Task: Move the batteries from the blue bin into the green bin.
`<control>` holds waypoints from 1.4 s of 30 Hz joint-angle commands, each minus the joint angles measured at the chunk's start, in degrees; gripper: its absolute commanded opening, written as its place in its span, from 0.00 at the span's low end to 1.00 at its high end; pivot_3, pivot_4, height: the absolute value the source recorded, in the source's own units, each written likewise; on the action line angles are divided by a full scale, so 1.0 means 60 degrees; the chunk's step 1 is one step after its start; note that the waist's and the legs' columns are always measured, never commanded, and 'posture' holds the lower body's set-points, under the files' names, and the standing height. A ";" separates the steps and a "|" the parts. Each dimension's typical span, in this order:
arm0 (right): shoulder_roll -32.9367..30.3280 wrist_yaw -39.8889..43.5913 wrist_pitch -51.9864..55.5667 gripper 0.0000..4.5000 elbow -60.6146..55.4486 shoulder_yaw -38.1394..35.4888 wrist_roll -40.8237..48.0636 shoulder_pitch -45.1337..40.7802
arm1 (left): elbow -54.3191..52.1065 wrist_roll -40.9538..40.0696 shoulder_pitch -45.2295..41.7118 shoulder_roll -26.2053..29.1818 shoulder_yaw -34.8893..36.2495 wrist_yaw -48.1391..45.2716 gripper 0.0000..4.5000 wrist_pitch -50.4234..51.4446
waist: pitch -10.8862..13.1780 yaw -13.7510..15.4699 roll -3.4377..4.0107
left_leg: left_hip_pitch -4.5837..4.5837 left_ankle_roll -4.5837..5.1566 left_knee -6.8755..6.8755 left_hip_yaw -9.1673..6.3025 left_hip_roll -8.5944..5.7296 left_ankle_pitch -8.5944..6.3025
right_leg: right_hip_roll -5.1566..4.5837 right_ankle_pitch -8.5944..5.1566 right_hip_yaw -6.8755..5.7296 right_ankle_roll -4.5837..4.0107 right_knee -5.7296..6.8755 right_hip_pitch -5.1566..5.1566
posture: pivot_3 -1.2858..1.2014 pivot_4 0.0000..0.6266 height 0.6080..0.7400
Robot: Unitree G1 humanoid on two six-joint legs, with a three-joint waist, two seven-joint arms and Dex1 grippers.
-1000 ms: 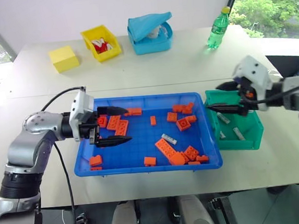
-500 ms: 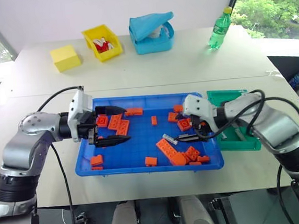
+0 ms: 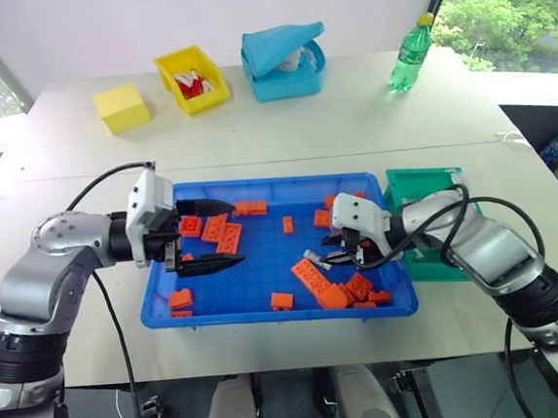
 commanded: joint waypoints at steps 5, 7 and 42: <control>0.0210 -0.0197 -0.0191 0.35 0.0041 0.0187 -0.0212 0.0228 | -0.0175 -0.0142 -0.0174 0.0092 0.0300 0.0007 1.00 -0.0020 | 0.0000 -0.0001 0.0000 | 0.0000 0.0000 0.0000 0.0000 0.0000 0.0000 | 0.0000 0.0000 0.0000 0.0000 0.0000 0.0000 | 0.52 0.24 0.97; 0.0280 -0.0238 -0.0376 0.35 0.0337 0.0294 -0.0379 0.0229 | -0.0158 -0.0135 -0.0206 0.0076 0.0285 0.0000 1.00 -0.0033 | 0.0000 -0.0008 0.0000 | 0.0000 0.0000 0.0000 0.0001 0.0000 0.0000 | 0.0000 0.0000 0.0001 0.0000 0.0000 0.0000 | 0.52 0.24 0.97; -0.3269 -0.0193 0.0374 0.90 0.0603 -0.6199 0.1509 0.2302 | 0.1091 0.0308 -0.0632 -0.0070 0.0133 -0.0578 1.00 -0.0560 | 0.0000 0.0023 -0.0007 | 0.0016 0.0010 0.0002 -0.0003 -0.0002 -0.0006 | -0.0001 -0.0003 0.0002 0.0000 -0.0014 0.0023 | 0.52 0.24 0.97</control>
